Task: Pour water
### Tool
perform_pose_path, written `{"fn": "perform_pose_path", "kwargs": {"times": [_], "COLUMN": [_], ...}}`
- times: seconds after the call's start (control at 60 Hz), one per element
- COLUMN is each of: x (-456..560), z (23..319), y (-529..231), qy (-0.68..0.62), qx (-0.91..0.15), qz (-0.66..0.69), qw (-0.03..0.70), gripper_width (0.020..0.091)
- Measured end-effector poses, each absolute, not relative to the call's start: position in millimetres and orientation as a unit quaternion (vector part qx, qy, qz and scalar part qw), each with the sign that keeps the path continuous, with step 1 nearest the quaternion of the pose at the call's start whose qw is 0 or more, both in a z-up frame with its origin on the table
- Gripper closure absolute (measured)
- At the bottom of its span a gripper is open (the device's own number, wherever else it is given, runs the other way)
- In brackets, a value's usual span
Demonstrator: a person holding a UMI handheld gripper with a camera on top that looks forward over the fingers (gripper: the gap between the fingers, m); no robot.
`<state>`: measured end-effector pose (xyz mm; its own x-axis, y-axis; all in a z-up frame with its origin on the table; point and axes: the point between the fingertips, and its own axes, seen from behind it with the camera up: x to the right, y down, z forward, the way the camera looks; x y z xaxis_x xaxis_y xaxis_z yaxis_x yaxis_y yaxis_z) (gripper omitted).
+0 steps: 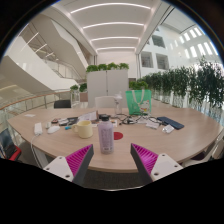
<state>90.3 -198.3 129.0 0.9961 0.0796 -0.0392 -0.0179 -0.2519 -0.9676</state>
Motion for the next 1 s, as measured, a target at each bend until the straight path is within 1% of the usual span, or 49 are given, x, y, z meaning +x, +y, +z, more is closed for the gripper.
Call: {"fn": "perform_pose_path", "kwargs": {"times": [0.1,0.183,0.367,0.383,0.4,0.417,0.45,0.6,0.617,0.65,0.683,0.767,0.783,0.8,0.867,0.883,1.0], "x": [61,55,47,46,47,44,41,41,42,43,43,46,46,46,65,65,100], "z": [100,78,65,65,62,60,56,59,58,58,57,53,54,55,74,83,160], "y": [-136,-84,0,5,12,15,20,29,30,34,35,38,38,39,48,47,79], "qy": [-0.031,-0.026,-0.017,-0.019,-0.021,-0.025,-0.031,-0.025,-0.018,-0.013,-0.011,0.014,0.021,0.026,0.037,0.034,-0.021], "qx": [-0.788,-0.79,-0.789,-0.79,-0.79,-0.792,-0.797,-0.787,-0.787,-0.788,-0.792,-0.809,-0.813,-0.817,-0.819,-0.818,-0.801], "qz": [0.055,0.058,0.039,0.039,0.04,0.04,0.039,0.04,0.041,0.039,0.033,0.043,0.05,0.057,0.051,0.039,-0.054], "qw": [0.612,0.61,0.612,0.612,0.611,0.609,0.602,0.615,0.615,0.614,0.61,0.586,0.579,0.573,0.571,0.573,0.595], "gripper_width": [0.0274,0.0274,0.0278,0.0295,0.0331,0.0398,0.0555,0.0565,0.0588,0.0588,0.0603,0.0665,0.0667,0.0684,0.0691,0.0703,0.0706]}}
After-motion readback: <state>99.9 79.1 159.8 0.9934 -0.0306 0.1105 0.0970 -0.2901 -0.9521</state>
